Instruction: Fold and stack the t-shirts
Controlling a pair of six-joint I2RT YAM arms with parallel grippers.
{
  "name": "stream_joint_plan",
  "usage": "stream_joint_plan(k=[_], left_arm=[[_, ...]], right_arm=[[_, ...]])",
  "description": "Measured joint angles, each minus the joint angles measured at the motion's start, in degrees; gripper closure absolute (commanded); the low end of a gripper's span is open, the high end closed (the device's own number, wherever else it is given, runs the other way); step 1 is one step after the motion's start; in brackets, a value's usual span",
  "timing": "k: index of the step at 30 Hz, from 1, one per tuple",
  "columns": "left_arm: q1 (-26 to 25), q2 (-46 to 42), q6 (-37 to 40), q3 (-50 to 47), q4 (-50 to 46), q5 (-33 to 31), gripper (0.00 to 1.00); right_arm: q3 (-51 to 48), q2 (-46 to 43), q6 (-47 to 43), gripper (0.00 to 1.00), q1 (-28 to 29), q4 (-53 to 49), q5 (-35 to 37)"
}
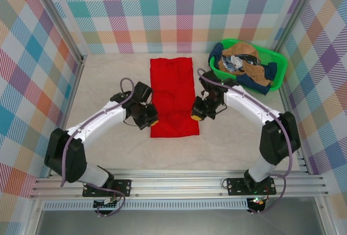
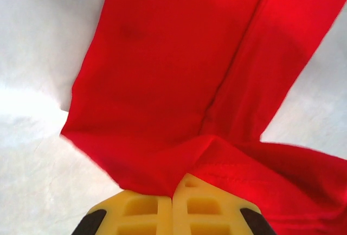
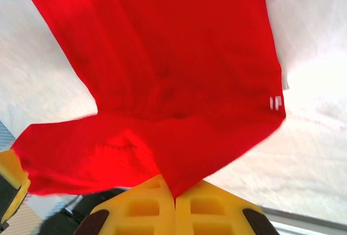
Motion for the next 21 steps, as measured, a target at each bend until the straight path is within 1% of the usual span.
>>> stream_joint_plan(k=[4,11,15,19,20,21], left_arm=[[3.3,5.8,1.9,6.1,1.6,-0.6,1.00],[7.7,17.8,5.3,14.5,2.6,-0.8,1.00],[9.6,24.3,6.7,19.7,3.3,-0.7,1.00],[10.3,29.5,8.5,25.3,3.4,-0.7,1.00],[10.4,30.6,8.9,26.7,3.3,-0.6,0.99],[10.5,31.6,9.2,28.0,2.9,-0.6,0.94]], right_arm=[[8.1,6.5,-2.1,1.00,-2.1,-0.2,0.4],[17.9,17.3,-4.8,1.00,-5.5,-0.2,0.9],[24.8,24.9,-6.3,1.00,-7.2,-0.2,0.8],[31.1,31.3,-7.3,1.00,-8.1,-1.1,0.9],[32.8,32.6,-7.3,1.00,-8.2,-1.6,0.9],[34.3,33.7,-7.5,1.00,-8.4,-2.0,0.9]])
